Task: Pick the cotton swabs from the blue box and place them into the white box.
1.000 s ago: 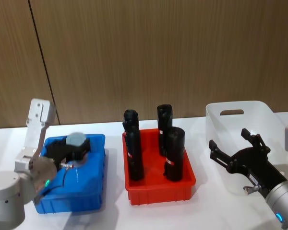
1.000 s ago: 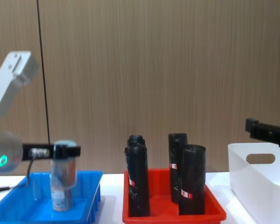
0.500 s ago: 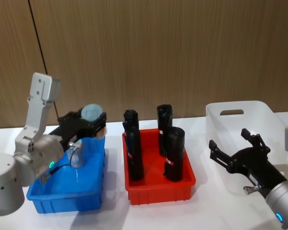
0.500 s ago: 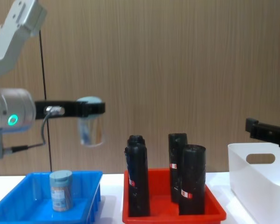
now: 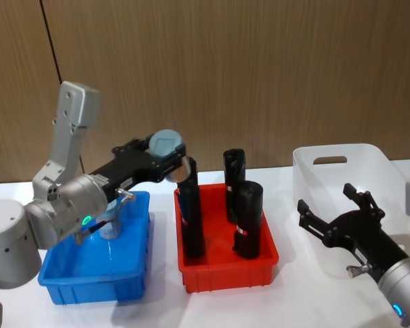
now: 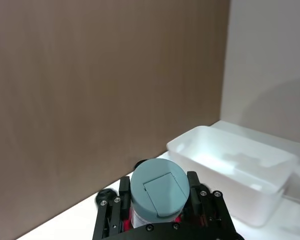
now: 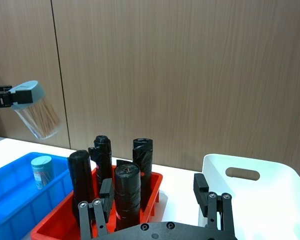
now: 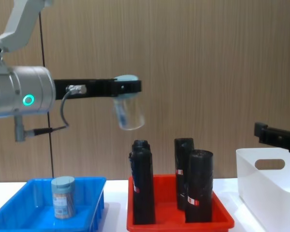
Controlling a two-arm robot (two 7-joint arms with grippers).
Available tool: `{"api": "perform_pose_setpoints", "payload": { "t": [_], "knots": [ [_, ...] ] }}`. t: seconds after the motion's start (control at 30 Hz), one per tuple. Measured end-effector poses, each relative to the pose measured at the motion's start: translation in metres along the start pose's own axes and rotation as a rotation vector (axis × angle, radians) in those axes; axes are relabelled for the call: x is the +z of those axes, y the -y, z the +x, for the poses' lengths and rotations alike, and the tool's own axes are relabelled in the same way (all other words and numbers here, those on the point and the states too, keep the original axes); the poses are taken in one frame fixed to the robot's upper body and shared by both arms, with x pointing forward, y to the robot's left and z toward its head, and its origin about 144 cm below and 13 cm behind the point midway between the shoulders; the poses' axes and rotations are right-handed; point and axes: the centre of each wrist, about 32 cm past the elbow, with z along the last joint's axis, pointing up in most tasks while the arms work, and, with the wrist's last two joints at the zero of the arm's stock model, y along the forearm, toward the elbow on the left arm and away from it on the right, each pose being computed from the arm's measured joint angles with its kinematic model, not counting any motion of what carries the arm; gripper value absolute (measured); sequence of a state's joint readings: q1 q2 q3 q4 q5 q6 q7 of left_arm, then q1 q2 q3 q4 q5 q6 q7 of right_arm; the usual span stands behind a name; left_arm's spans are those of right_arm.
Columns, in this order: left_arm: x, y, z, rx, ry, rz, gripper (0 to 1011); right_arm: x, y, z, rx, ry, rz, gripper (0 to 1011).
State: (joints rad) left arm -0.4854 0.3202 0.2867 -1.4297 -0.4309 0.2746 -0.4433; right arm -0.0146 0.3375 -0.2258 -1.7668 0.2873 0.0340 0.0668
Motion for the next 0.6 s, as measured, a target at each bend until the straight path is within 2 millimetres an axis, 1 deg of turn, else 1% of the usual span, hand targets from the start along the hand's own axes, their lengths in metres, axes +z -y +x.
{"api": "perform_pose_setpoints", "payload": {
  "t": [0.6],
  "knots": [
    [0.013, 0.02, 0.006, -0.297, -0.001, -0.018, 690, 0.0, 0.0, 0.0, 0.0, 0.0, 0.0, 1002]
  ]
}}
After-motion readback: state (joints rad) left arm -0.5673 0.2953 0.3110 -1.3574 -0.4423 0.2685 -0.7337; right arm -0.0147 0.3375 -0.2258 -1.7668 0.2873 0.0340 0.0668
